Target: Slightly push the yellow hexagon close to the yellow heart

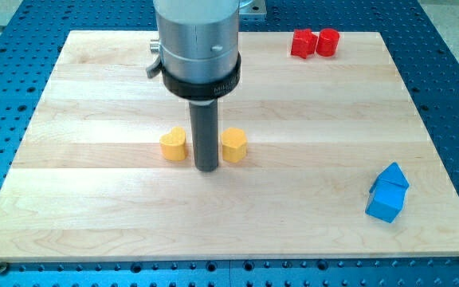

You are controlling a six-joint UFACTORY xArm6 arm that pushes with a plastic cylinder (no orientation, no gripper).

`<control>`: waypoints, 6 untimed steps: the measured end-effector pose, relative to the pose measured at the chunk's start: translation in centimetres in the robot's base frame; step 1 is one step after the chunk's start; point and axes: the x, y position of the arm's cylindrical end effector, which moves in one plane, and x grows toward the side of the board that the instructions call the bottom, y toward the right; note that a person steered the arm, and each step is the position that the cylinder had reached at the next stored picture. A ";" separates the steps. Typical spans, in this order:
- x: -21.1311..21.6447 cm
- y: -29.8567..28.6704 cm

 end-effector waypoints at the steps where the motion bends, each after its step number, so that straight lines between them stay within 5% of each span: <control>1: 1.4 6.0; 2: -2.2 7.1; 3: -1.3 2.8; 4: -2.2 5.9; 6: -6.1 27.5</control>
